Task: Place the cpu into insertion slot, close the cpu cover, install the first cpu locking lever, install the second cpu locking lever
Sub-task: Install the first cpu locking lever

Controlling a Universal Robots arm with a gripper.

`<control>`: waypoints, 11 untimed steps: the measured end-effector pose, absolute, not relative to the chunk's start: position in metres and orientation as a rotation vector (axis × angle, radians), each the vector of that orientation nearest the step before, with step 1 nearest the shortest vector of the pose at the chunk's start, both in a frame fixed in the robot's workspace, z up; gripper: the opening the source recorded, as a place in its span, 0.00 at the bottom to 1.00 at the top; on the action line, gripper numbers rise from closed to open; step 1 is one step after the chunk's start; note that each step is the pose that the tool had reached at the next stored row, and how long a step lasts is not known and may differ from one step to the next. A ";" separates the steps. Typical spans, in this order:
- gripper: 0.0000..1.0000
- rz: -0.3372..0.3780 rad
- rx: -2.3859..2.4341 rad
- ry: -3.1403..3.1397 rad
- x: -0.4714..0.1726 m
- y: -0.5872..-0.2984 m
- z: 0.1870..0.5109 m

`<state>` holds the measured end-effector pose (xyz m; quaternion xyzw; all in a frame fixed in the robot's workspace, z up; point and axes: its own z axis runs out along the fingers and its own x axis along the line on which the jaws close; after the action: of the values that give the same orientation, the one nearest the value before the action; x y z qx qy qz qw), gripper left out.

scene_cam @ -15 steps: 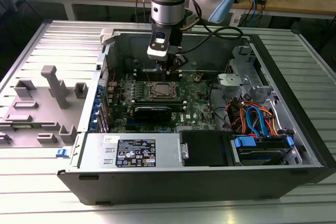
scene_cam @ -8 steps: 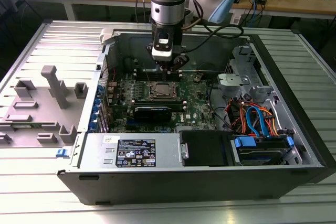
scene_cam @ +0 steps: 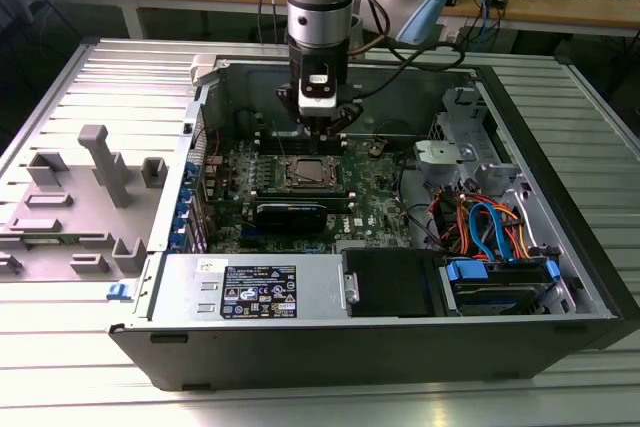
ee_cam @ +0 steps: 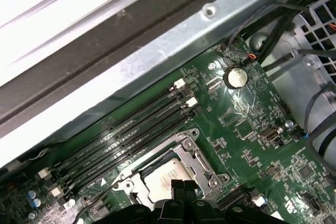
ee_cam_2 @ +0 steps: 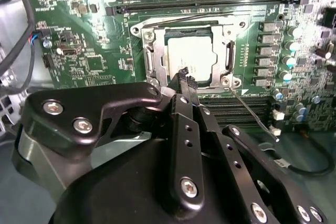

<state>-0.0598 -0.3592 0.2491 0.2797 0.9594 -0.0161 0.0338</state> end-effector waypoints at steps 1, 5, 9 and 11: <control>0.11 -0.048 0.824 2.961 -0.060 -0.359 0.249; 0.11 -0.045 0.733 2.984 -0.060 -0.359 0.249; 0.11 -0.042 0.649 3.002 -0.060 -0.359 0.249; 0.11 -0.040 0.598 3.013 -0.060 -0.359 0.249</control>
<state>-0.0598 -0.3592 0.2491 0.1944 0.9802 -0.0131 0.0350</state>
